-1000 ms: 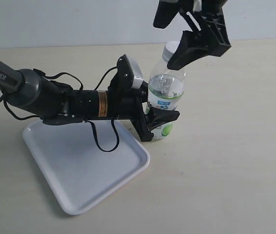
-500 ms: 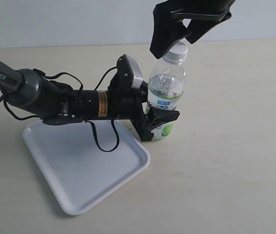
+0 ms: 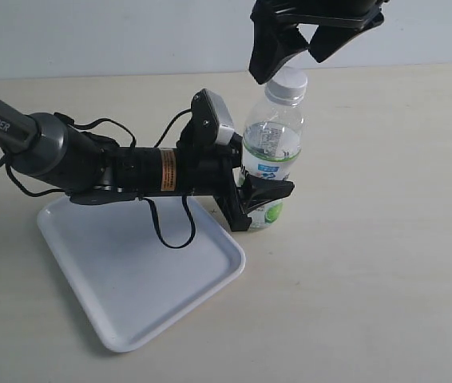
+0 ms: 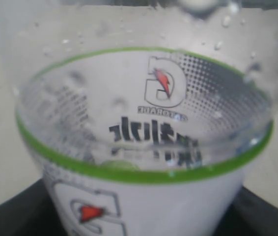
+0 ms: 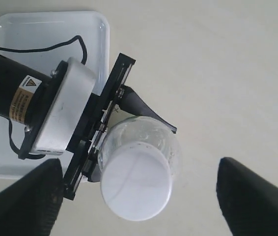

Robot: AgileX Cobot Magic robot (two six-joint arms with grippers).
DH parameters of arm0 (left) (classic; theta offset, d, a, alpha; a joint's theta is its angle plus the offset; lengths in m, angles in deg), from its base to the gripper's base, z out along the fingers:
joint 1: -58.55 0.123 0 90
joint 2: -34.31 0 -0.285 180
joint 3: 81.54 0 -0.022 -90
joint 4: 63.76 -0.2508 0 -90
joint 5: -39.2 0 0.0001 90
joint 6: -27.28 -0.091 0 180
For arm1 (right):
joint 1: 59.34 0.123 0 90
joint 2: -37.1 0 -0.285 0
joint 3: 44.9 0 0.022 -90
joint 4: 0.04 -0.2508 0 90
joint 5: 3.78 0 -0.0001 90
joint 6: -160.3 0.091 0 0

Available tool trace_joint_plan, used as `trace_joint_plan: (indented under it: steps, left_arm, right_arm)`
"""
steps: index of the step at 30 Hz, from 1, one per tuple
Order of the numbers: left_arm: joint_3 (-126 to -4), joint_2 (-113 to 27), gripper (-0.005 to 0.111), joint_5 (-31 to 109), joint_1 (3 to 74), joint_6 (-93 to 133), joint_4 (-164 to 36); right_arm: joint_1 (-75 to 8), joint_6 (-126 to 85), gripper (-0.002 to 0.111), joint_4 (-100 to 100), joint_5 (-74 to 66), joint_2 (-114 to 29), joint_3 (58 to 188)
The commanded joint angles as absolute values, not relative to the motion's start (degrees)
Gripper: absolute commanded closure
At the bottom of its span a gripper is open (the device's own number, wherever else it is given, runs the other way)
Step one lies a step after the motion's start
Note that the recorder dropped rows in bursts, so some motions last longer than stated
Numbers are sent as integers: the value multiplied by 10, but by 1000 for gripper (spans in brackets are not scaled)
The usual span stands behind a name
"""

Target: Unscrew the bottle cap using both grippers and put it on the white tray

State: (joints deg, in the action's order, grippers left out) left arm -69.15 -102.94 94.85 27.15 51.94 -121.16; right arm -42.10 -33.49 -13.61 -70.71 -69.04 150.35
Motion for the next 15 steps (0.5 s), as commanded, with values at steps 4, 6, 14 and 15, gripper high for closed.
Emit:
trace_joint_plan:
  steps: [4, 6, 14, 15]
  left_arm:
    - [-691, -1031, 106, 920, 272, 519, -1219]
    - [-691, -1031, 106, 920, 272, 518, -1219]
    - [-691, -1031, 106, 920, 272, 518, -1219]
    - [-691, -1031, 106, 920, 272, 518, -1219]
  right_arm:
    - [-420, -329, 33, -131, -727, -706, 1508]
    - [-420, -329, 33, -131, -726, -708, 1508]
    - [-420, -329, 59, -131, -725, -708, 1508]
    - [-420, -329, 64, -131, -725, -708, 1508]
